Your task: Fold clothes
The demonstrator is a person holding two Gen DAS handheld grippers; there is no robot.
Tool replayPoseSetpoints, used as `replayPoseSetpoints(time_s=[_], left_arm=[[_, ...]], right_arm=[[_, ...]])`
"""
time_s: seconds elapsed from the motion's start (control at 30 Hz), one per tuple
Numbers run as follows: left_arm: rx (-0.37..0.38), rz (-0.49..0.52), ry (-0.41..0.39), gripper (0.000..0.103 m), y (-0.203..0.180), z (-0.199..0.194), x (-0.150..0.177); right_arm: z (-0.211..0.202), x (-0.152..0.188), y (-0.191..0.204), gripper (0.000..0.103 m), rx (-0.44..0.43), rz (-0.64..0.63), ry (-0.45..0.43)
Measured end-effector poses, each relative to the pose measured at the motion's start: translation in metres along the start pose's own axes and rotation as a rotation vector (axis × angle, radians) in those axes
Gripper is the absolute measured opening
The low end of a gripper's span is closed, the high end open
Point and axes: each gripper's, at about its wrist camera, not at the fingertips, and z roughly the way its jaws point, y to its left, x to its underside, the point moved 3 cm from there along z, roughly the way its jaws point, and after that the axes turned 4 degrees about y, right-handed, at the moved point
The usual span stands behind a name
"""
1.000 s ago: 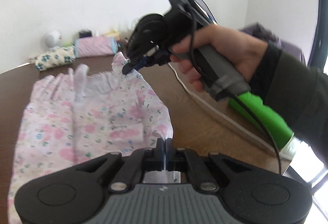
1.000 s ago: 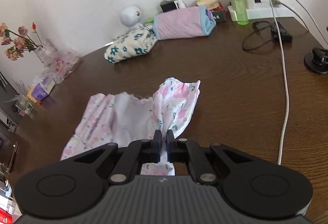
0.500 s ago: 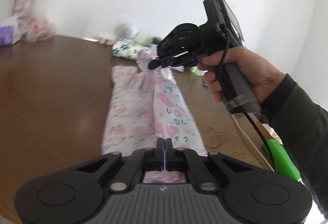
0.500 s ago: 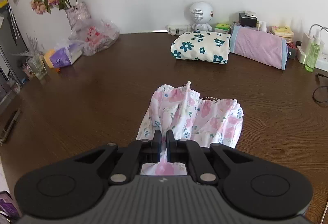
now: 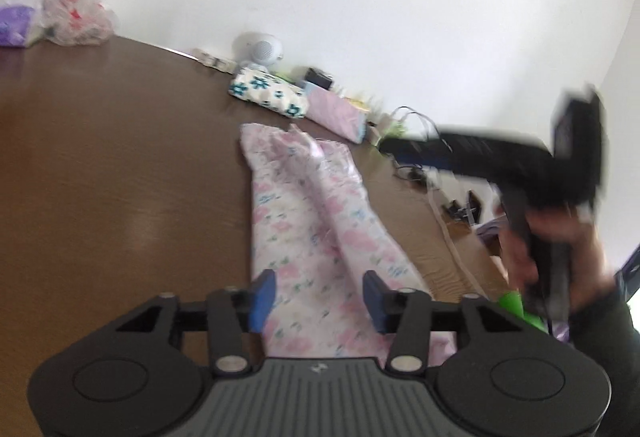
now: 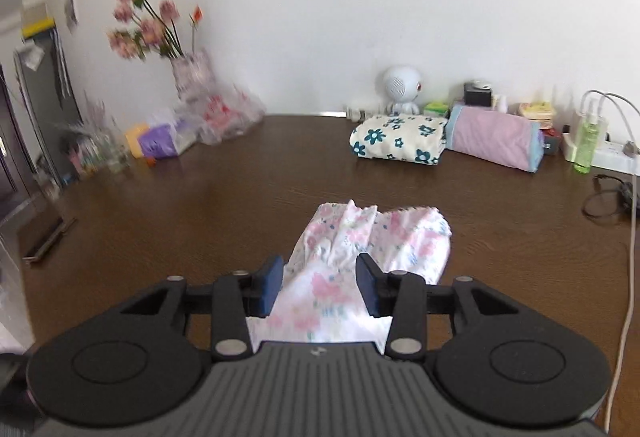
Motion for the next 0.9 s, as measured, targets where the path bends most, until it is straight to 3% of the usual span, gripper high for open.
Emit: replayPoseSetpoints(time_s=[0.07, 0.13, 0.2, 0.23, 0.3, 0.33, 0.37, 0.53, 0.63, 0.7, 0.77, 0.9], left_arm=[[0.064, 0.024, 0.043, 0.052, -0.009, 0.014, -0.015], [0.069, 0.051, 0.058, 0.057, -0.019, 0.028, -0.028], [0.045, 0.088, 0.103, 0.062, -0.026, 0.048, -0.035], [0.023, 0.093, 0.138, 0.058, -0.027, 0.059, -0.036], [-0.009, 0.109, 0.196, 0.029, -0.023, 0.076, -0.035], [-0.019, 0.122, 0.21, 0.01, -0.02, 0.082, -0.033], [-0.033, 0.128, 0.214, 0.008, -0.017, 0.085, -0.031], [-0.085, 0.183, 0.232, 0.009, -0.015, 0.088, -0.013], [-0.111, 0.251, 0.224, 0.011, -0.019, 0.085, -0.01], [-0.121, 0.275, 0.203, 0.016, -0.022, 0.077, -0.018], [-0.098, 0.348, 0.15, 0.028, -0.032, 0.07, -0.033], [-0.083, 0.476, 0.114, 0.028, -0.046, 0.082, -0.056]], right_arm=[[-0.026, 0.026, -0.004, 0.035, 0.03, 0.016, -0.04], [-0.044, 0.052, -0.005, 0.023, 0.05, 0.04, -0.052], [-0.045, 0.075, -0.003, 0.02, 0.043, 0.082, -0.014], [-0.042, 0.083, 0.003, 0.019, 0.036, 0.062, 0.005], [-0.037, 0.095, 0.02, 0.019, 0.023, 0.001, 0.01], [-0.033, 0.098, 0.031, 0.019, 0.013, -0.03, 0.019], [-0.029, 0.101, 0.039, 0.019, 0.001, -0.053, 0.028], [-0.009, 0.122, 0.056, 0.018, 0.017, -0.152, 0.138], [-0.013, 0.126, 0.051, 0.018, -0.021, -0.11, 0.159], [-0.015, 0.123, 0.051, 0.018, -0.04, -0.117, 0.173], [-0.018, 0.119, 0.052, 0.018, -0.058, -0.124, 0.185], [-0.03, 0.079, 0.027, 0.018, -0.068, -0.065, 0.044]])
